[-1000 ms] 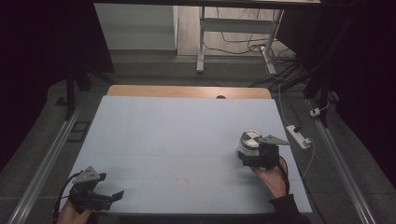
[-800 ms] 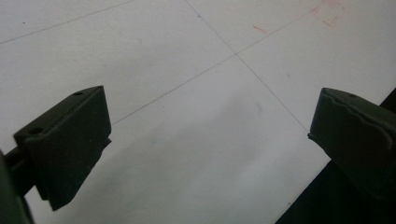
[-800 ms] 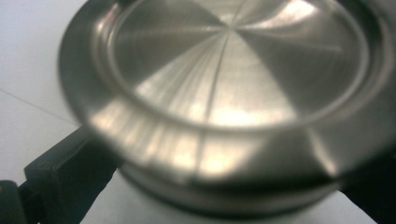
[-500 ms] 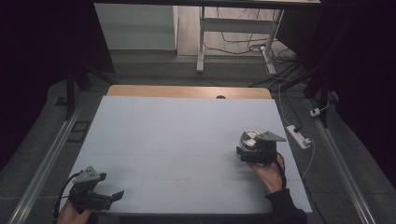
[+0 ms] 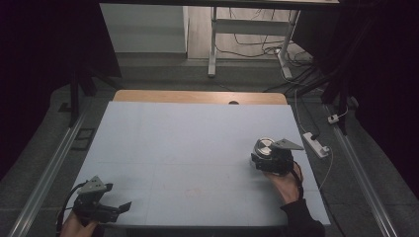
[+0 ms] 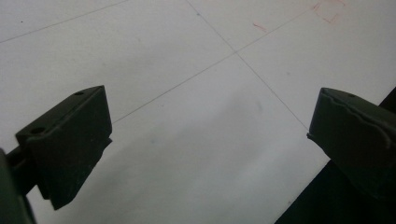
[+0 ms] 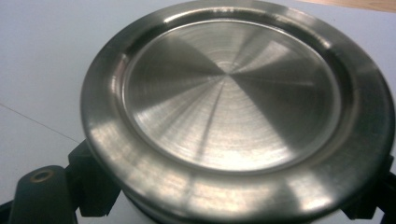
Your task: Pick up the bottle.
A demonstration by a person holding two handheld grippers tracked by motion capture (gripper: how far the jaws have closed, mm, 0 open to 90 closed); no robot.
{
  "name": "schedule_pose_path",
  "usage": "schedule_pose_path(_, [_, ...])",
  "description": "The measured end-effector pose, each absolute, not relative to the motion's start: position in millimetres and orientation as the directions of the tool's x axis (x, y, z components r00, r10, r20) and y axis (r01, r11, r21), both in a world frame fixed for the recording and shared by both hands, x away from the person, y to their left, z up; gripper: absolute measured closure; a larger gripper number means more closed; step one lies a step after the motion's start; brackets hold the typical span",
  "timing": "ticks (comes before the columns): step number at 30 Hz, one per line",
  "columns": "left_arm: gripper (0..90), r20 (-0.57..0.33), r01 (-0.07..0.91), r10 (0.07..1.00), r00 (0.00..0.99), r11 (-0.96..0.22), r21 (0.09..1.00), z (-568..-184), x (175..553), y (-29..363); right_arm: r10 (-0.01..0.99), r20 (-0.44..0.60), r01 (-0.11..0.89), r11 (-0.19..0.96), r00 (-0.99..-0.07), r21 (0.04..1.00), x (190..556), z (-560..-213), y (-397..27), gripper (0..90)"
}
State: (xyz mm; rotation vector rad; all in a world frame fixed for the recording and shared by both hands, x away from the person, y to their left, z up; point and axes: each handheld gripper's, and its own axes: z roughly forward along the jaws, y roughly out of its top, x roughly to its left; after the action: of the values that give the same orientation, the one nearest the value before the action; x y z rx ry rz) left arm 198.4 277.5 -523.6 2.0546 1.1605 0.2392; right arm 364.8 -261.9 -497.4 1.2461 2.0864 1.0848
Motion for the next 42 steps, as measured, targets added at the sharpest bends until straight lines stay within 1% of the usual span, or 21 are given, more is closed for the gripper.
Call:
schedule_pose_path(12, [0.8, -0.191, 0.657, 0.796, 0.574, -0.309, 0.688, -523.5, 198.4, 277.3, 0.873, -0.015, 0.506, 0.296, -0.487, 0.811, 364.0, -494.2, -261.6, 14.4])
schedule_pose_path(15, [0.8, -0.191, 0.656, 0.796, 0.575, -0.31, 0.688, -523.5, 198.4, 277.3, 0.867, -0.021, 0.493, 0.303, -0.498, 0.815, 362.3, -491.7, -259.8, 14.4])
schedule_pose_path(26, [0.8, -0.192, 0.657, 0.796, 0.575, -0.309, 0.687, -523.5, 198.6, 277.3, 0.819, -0.014, 0.463, 0.338, -0.574, 0.819, 354.8, -482.4, -243.8, 14.4])
schedule_pose_path(37, [0.8, -0.192, 0.657, 0.795, 0.575, -0.31, 0.687, -523.6, 198.6, 277.2, 0.751, -0.008, 0.42, 0.377, -0.66, 0.825, 341.9, -474.9, -212.3, 14.4])
schedule_pose_path(42, [0.8, -0.193, 0.658, 0.795, 0.575, -0.31, 0.686, -523.7, 198.8, 277.4, 0.731, -0.009, 0.407, 0.39, -0.682, 0.826, 337.8, -474.2, -201.6, 14.4])
